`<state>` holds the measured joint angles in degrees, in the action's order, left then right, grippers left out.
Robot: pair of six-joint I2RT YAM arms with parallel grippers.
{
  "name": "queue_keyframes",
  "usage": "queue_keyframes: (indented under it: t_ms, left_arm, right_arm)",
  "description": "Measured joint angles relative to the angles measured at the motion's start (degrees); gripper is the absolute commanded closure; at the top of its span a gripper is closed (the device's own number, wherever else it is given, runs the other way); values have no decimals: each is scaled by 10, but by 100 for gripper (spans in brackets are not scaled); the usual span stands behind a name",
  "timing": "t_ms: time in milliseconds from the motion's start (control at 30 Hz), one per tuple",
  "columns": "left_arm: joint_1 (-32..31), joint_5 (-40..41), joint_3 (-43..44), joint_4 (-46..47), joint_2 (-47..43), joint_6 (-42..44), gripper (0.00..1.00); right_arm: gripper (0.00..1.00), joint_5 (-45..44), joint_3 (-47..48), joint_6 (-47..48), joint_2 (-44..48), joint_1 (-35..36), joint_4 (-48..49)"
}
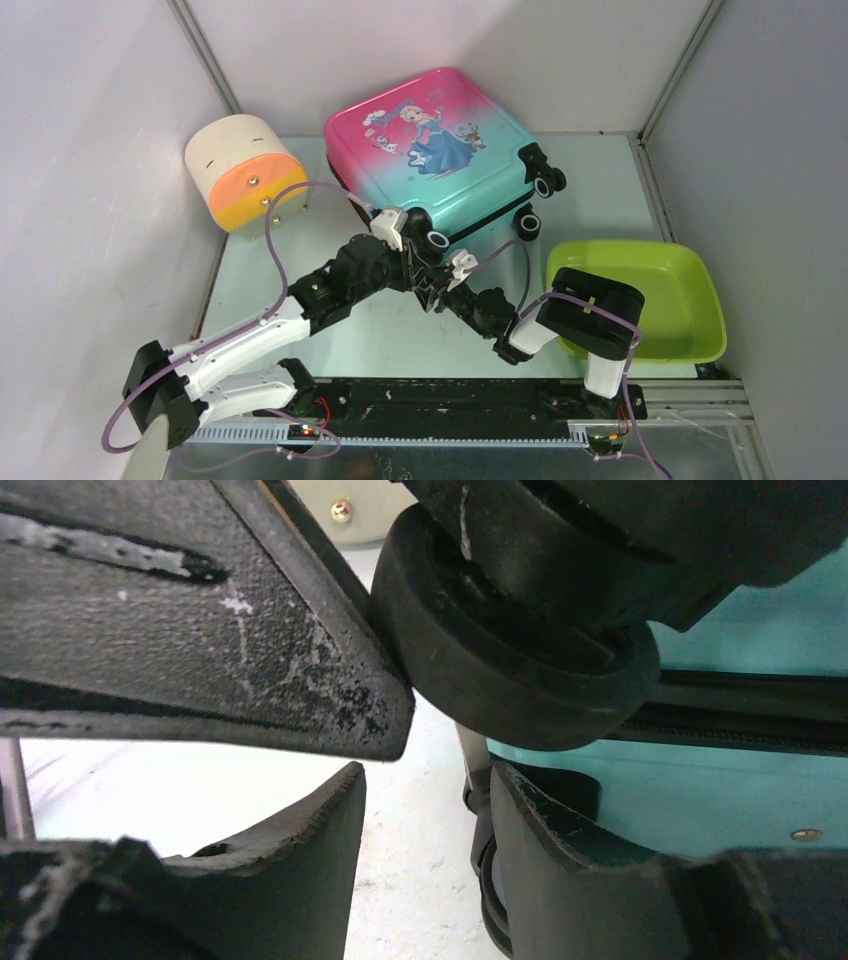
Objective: Open, take out, and arrange the luggage
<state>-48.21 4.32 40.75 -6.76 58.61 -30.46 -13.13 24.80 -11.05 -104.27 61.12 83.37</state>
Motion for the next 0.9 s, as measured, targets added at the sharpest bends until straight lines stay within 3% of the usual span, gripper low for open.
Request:
queue_keyframes:
  t_ms: [633,900]
  left_arm:
    - [2,20,2,2,6,0,71]
    - [1,21,2,2,6,0,71]
  right_arm:
    - [57,-118,63,25,-64,18,16]
    - [91,-143,73,30,-81,19,20]
